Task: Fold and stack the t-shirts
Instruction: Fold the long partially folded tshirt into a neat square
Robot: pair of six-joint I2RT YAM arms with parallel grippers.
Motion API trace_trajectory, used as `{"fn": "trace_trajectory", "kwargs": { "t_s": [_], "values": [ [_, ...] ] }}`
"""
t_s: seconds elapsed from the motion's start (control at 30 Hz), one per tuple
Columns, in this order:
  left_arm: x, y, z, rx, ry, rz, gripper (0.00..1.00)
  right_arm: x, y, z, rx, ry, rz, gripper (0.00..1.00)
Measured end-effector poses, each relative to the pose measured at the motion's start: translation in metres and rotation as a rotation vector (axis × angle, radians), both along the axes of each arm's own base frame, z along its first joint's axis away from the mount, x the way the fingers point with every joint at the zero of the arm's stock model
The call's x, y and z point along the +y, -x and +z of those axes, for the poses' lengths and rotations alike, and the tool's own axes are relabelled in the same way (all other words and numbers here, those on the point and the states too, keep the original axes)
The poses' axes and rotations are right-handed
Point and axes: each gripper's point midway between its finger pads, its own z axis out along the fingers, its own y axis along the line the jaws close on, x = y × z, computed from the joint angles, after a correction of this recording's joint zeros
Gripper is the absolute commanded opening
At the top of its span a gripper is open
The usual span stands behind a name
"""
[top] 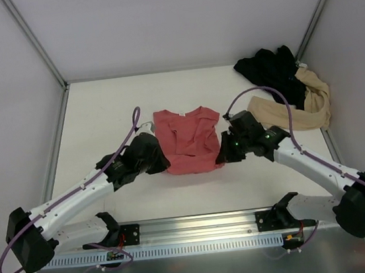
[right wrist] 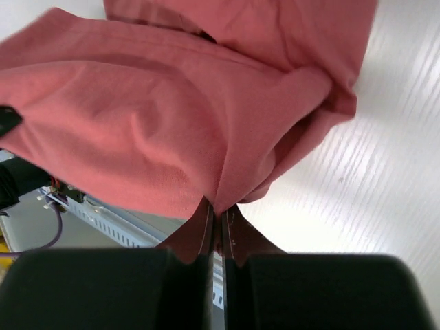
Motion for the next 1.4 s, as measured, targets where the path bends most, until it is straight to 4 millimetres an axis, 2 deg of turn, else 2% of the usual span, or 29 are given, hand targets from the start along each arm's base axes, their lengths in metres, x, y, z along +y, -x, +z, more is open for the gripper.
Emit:
{"fn": "trace_trajectory", "kwargs": {
  "t_s": [0.13,0.3,0.4,0.53,0.77,0.83,0.87,0.9,0.93,0.97,1.0,1.03,1.1,1.2,1.3,1.4],
  "values": [
    [0.007,-0.015,-0.012,0.032,-0.045,0.013,0.01,0.006,-0.029,0.011,-0.004,-0.006,0.018,0.0],
    [0.002,-0.04,-0.016,0.055,-0.064,-0.001,0.01,0.005,-0.064,0.01,0.028,-0.014,0.017,0.0],
    [-0.001,-0.062,-0.019,0.074,-0.059,0.001,0.01,0.001,-0.085,0.008,0.053,-0.022,0.009,0.0],
    [-0.005,-0.098,-0.021,0.103,-0.04,0.006,0.01,-0.001,-0.121,0.009,0.074,-0.043,0.006,0.0],
    [-0.008,-0.178,-0.016,0.126,0.027,0.025,0.01,0.001,-0.198,0.013,0.088,-0.094,-0.001,0.0],
    [-0.006,-0.2,-0.015,0.127,0.046,0.034,0.05,0.004,-0.226,0.014,0.086,-0.12,-0.005,0.01],
    [-0.003,-0.213,-0.016,0.126,0.057,0.045,0.18,0.007,-0.249,0.016,0.068,-0.139,-0.008,0.02],
    [0.001,-0.222,-0.019,0.131,0.064,0.053,0.25,0.009,-0.263,0.014,0.067,-0.151,-0.008,0.04],
    [0.004,-0.23,-0.021,0.135,0.074,0.062,0.3,0.012,-0.278,0.014,0.06,-0.165,-0.01,0.12],
    [0.008,-0.239,-0.025,0.139,0.088,0.074,0.83,0.015,-0.294,0.013,0.049,-0.181,-0.012,0.26],
    [0.014,-0.246,-0.03,0.142,0.093,0.086,0.99,0.019,-0.309,0.011,0.042,-0.199,-0.018,0.49],
    [0.021,-0.253,-0.036,0.156,0.108,0.107,0.99,0.025,-0.325,0.011,0.031,-0.226,-0.022,0.99],
    [0.034,-0.262,-0.049,0.184,0.122,0.156,0.99,0.035,-0.36,0.008,-0.036,-0.287,-0.017,0.99],
    [0.052,-0.273,-0.066,0.211,0.138,0.227,0.99,0.044,-0.382,-0.003,-0.053,-0.375,-0.029,0.99],
    [0.058,-0.268,-0.076,0.203,0.156,0.266,0.99,0.045,-0.379,-0.028,-0.033,-0.404,-0.03,0.99],
    [0.06,-0.247,-0.081,0.202,0.167,0.282,0.99,0.038,-0.356,-0.056,-0.005,-0.394,-0.036,0.99]
  ]
}}
